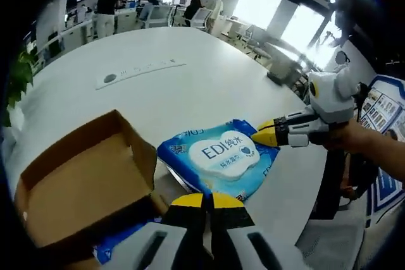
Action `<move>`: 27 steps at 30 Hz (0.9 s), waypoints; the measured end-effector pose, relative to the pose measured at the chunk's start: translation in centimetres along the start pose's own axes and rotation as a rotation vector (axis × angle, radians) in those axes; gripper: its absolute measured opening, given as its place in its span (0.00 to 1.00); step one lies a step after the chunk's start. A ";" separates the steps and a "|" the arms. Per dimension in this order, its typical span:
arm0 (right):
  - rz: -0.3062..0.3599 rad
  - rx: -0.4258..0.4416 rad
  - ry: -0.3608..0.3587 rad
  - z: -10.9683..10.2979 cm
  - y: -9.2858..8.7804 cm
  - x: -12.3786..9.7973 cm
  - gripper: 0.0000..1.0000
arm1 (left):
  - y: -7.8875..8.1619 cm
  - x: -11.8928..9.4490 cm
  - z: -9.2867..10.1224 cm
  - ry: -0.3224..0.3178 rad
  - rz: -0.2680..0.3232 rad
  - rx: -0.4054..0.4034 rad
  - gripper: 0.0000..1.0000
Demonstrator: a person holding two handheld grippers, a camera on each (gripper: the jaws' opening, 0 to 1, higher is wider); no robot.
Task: Operate the shoe box by opening the lid, removing the specified soft item, and placing it in the target area until the item is outside and the box remains undamaged.
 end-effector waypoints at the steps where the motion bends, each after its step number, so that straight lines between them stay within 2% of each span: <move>1: 0.002 0.000 0.000 0.1 0.0 0.1 0.00 | 0.0 0.0 0.0 0.001 -0.002 0.003 0.00; 14: 0.013 0.047 0.001 1.0 -0.6 0.4 0.00 | -0.2 1.2 0.3 0.031 -0.043 0.103 0.00; 20: 0.043 0.188 0.020 1.5 -0.8 0.3 0.00 | -0.4 1.4 0.3 0.038 -0.051 0.126 0.00; 23: 0.043 0.191 0.028 1.5 -1.0 0.3 0.00 | -0.5 1.3 0.3 0.047 -0.050 0.136 0.00; 27: 0.058 0.140 0.030 1.0 -0.6 0.0 0.00 | -0.6 1.1 0.5 0.052 -0.052 0.146 0.00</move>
Point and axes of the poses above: the point that each gripper's makers call its tool centre point, and the gripper's own axes: x roughly forward along the fingers, z roughly to its right, y roughly out of its top, the point moved 5 cm from there along -x, roughly backward along the fingers, and after that the axes turned 5 degrees about y, right-handed, at the moved point
